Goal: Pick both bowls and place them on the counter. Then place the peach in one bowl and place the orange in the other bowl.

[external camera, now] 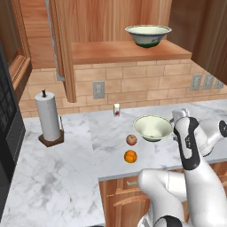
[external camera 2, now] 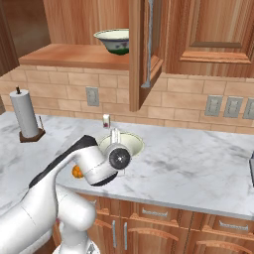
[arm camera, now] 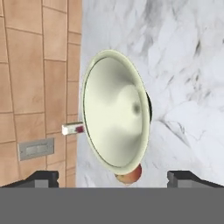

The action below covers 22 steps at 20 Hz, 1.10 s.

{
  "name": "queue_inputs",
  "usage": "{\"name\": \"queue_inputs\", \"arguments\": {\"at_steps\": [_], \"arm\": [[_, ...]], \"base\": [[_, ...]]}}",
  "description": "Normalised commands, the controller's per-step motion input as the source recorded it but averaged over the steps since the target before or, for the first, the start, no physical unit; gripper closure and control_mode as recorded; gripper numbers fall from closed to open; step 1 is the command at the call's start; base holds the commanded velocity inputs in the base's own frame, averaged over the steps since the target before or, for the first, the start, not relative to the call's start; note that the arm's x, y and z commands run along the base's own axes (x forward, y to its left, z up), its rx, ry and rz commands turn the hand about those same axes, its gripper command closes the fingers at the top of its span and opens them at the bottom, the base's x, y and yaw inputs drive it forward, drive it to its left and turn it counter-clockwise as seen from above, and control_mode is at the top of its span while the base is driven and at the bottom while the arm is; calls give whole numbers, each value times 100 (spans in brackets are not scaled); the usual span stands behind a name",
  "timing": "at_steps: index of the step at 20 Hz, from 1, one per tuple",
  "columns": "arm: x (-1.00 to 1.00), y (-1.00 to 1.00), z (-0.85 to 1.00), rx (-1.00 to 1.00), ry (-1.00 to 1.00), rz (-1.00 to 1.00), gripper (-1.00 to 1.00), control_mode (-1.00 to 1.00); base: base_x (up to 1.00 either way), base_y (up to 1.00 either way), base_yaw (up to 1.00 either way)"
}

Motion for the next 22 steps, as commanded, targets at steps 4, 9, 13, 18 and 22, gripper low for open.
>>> {"name": "queue_inputs", "arguments": {"at_steps": [4,9,13,18,22], "arm": [[-35,17,44,0,0,-1,-100,-100],[-29,16,49,0,0,-6,-100,-100],[-20,12,55,0,0,-7,-100,-100],[-18,9,57,0,0,-6,-100,-100],[-18,0,57,0,1,-2,-100,-100]], "base": [[0,0,0],[0,0,0],[0,0,0],[0,0,0],[0,0,0]]}}
